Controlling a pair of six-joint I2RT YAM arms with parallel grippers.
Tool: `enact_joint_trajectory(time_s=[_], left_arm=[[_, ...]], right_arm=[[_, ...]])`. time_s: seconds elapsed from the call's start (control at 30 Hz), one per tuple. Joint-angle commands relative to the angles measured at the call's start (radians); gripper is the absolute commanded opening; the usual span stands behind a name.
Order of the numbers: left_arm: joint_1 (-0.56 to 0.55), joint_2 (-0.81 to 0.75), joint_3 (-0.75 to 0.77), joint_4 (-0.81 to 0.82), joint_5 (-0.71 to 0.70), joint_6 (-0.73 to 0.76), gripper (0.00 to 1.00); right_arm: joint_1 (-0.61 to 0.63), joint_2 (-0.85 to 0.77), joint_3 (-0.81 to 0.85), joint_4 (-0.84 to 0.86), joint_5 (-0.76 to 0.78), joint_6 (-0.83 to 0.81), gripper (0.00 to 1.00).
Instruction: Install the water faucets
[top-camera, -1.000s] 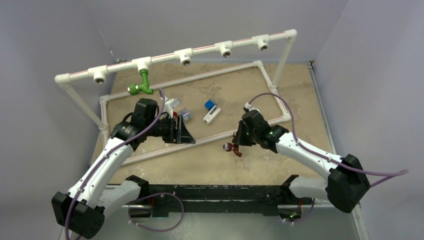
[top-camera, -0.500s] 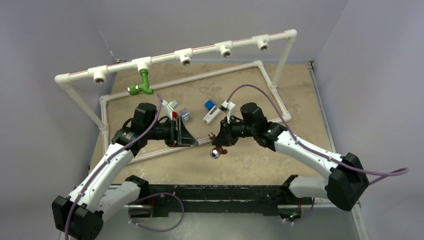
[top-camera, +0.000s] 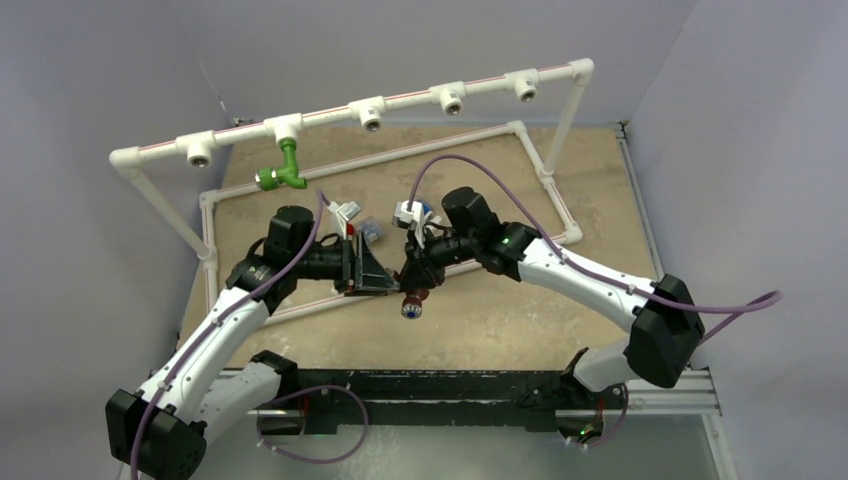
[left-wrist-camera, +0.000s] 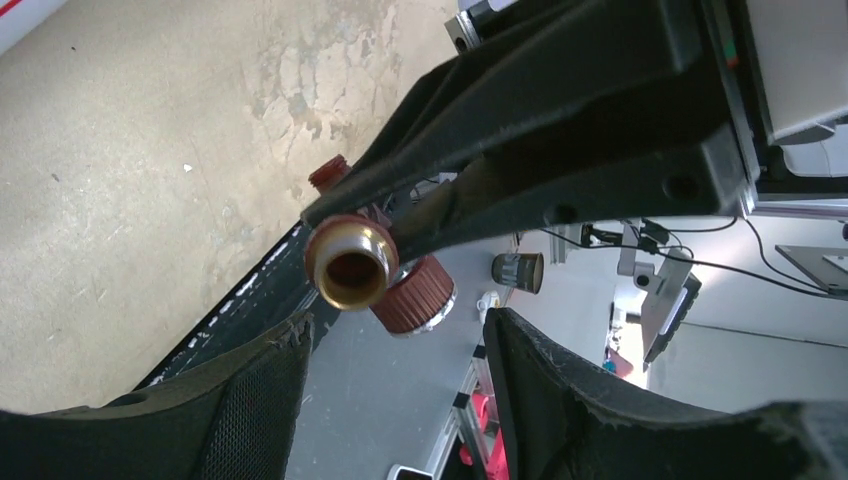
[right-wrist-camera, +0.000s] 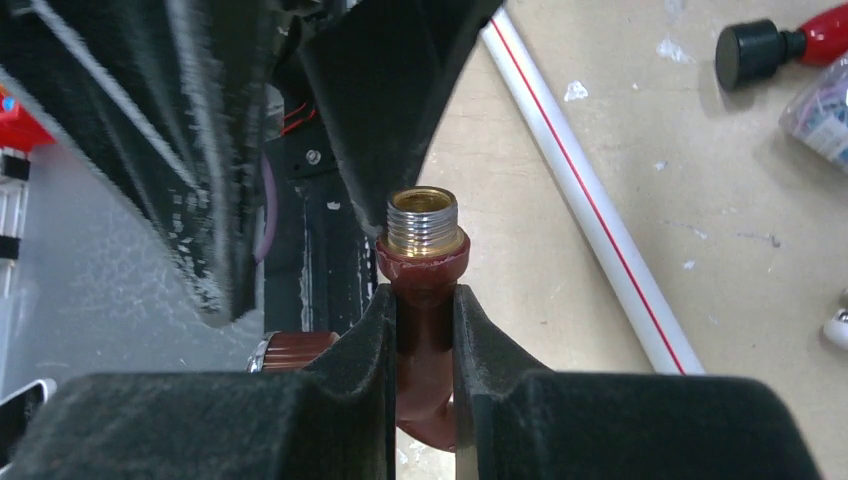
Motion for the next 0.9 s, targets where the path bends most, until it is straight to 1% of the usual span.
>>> enact_joint_trajectory(time_s=[0.0,0.17,0.33,0.47,0.6,0.87], left_arm=[[-0.002,-0.010,-0.005,0.018,0.003,-0.018,0.62],[-0.002,-0.017,-0.002,-0.017,-0.015,-0.016,0.60],[-0.002,-0.042,-0.010,-0.041,-0.042,-0.033,0.57],[-0.002,-0.064,-0.023,-0.060,-0.057,-0.047,0.55],[-0.002,-0.062,-0.036,-0.048,-0.040,-0.061,0.53],[-0.002,-0.038,-0.033,-0.041,-0.040,-0.060,0.52]], right_arm=[[0.030,-0.002,0.070,-0.057,-0.002,-0.124,0.00],[0.076,0.007,0.107,-0.118,0.046,-0.211,0.00],[0.102,-0.019,0.094,-0.129,0.088,-0.262,0.00],[0.114,-0.044,0.069,-0.119,0.113,-0.267,0.00],[0.124,-0.061,0.053,-0.091,0.124,-0.249,0.00],[0.164,-0.063,0.074,-0.093,0.159,-0.255,0.00]])
